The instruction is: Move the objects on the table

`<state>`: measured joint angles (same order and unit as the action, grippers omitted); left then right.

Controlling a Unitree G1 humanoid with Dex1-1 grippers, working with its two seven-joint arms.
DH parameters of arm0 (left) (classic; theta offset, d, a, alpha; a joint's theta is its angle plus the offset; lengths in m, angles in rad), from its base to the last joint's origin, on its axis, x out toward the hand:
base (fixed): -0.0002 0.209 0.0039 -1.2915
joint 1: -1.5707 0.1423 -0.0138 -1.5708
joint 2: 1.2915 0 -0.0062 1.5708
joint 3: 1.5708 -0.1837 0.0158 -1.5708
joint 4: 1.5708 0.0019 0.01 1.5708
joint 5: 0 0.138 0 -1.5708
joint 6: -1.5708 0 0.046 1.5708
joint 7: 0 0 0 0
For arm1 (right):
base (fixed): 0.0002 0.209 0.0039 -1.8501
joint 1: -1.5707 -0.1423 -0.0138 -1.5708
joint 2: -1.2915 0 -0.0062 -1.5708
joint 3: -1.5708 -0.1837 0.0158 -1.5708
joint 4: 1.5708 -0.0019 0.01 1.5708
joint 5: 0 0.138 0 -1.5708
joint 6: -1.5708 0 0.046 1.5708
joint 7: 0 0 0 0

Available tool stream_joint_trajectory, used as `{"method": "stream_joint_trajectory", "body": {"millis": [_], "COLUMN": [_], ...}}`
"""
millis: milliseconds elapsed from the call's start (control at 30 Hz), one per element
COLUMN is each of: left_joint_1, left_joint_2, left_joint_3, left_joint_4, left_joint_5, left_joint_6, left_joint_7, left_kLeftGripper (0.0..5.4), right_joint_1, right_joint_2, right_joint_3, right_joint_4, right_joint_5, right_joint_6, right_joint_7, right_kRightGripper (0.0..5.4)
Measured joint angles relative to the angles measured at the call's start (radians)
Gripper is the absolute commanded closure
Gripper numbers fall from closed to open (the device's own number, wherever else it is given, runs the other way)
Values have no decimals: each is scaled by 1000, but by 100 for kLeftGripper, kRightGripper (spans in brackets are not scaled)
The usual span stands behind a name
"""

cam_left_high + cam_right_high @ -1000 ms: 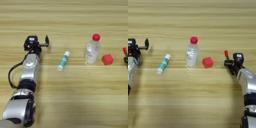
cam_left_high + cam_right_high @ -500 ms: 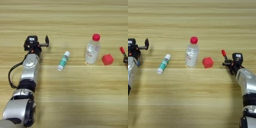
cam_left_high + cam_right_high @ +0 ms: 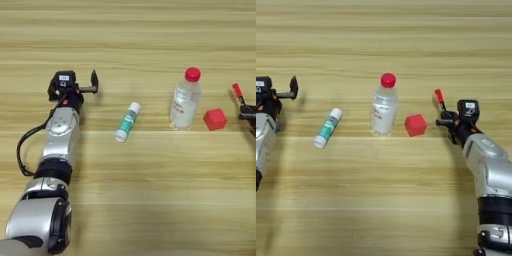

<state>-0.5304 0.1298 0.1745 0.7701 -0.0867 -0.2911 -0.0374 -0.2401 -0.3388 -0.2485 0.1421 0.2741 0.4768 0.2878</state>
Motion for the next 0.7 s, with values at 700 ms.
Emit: {"method": "stream_joint_trajectory", "body": {"millis": [700], "left_joint_1": [0], "left_joint_2": [-1], "left_joint_3": [-4], "left_joint_4": [-4], "left_joint_5": [0], "left_joint_6": [0], "left_joint_7": [7], "left_kLeftGripper": [0], "right_joint_1": [111], "right_joint_2": [102], "right_joint_3": [112], "right_joint_4": [-316], "right_joint_5": [99], "right_joint_6": [138], "right_joint_7": [8], "right_kRightGripper": [494]}}
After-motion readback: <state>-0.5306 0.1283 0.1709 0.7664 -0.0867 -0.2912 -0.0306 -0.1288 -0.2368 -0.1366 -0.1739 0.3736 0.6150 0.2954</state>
